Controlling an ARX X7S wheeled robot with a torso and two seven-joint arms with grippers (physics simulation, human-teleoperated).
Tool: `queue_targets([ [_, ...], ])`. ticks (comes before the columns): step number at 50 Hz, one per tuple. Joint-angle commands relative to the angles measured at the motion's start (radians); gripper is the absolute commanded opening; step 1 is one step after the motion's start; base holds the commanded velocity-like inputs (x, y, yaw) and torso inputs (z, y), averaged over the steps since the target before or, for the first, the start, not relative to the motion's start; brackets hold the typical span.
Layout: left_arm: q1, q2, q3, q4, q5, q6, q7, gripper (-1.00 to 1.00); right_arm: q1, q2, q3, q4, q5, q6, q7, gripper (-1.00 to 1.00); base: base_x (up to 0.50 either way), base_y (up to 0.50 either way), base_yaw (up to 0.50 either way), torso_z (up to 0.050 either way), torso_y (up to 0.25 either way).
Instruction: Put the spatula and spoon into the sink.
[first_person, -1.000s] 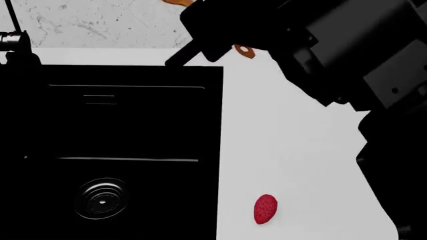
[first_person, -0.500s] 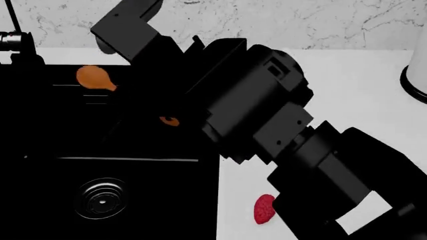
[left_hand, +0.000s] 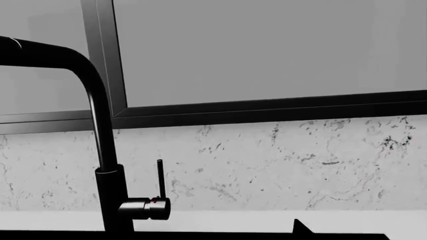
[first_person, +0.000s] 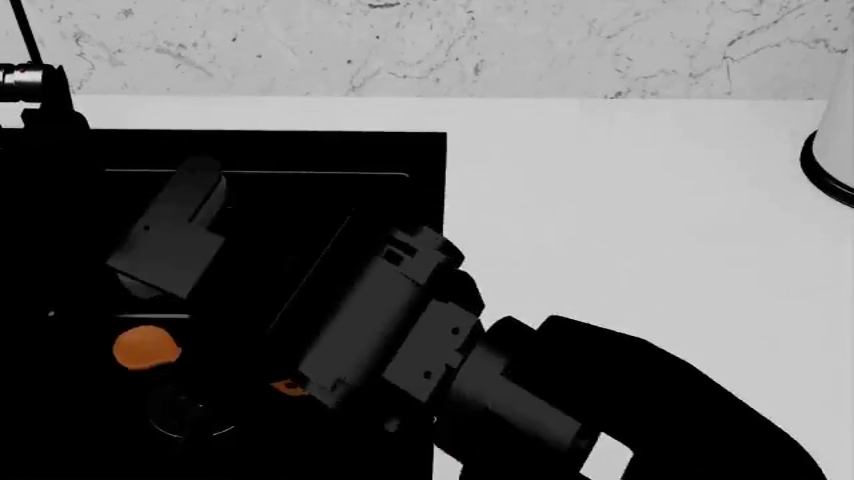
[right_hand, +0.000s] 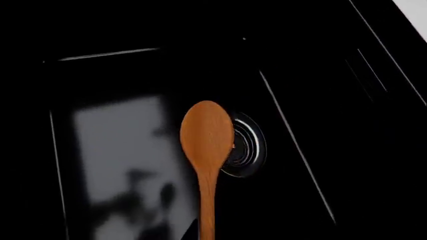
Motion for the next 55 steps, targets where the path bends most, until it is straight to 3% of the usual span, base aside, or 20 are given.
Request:
queue_targets([
  [1,0.0,0.0,0.003,-0.001,-0.004,0.003,-0.004,1.0,-0.027,-0.017,-0.152,0.0,0.028,-0.018,0.001,-1.0,0.0,0.0,0.0,0.0,0.0],
  [27,0.003,-0.009,-0.004,0.012,-0.02,-0.004,-0.01,1.0,-0.053,-0.017,-0.146,-0.004,-0.007,-0.013,-0.01,-1.0,0.0,0.0,0.0,0.0,0.0],
  [28,0.002,-0.009,-0.005,0.013,-0.021,-0.006,-0.01,1.0,-0.046,-0.017,-0.142,-0.003,0.0,-0.01,0.002,1.0,0.0,0.0,0.0,0.0,0.0],
  [45,-0.002,-0.014,0.0,0.016,-0.028,-0.009,-0.014,1.0,0.143,-0.016,-0.117,-0.007,0.156,-0.056,0.059,1.0,0.0,0.0,0.0,0.0,0.0],
  [50,-0.003,-0.016,0.003,0.013,-0.029,-0.007,-0.014,1.0,0.227,0.078,-0.053,-0.119,0.216,0.003,0.135,1.0,0.0,0.0,0.0,0.0,0.0],
  [55,-0.004,-0.016,0.0,0.015,-0.033,-0.008,-0.015,1.0,0.211,0.167,-0.059,-0.188,0.24,0.055,0.205,1.0,0.0,0.0,0.0,0.0,0.0],
])
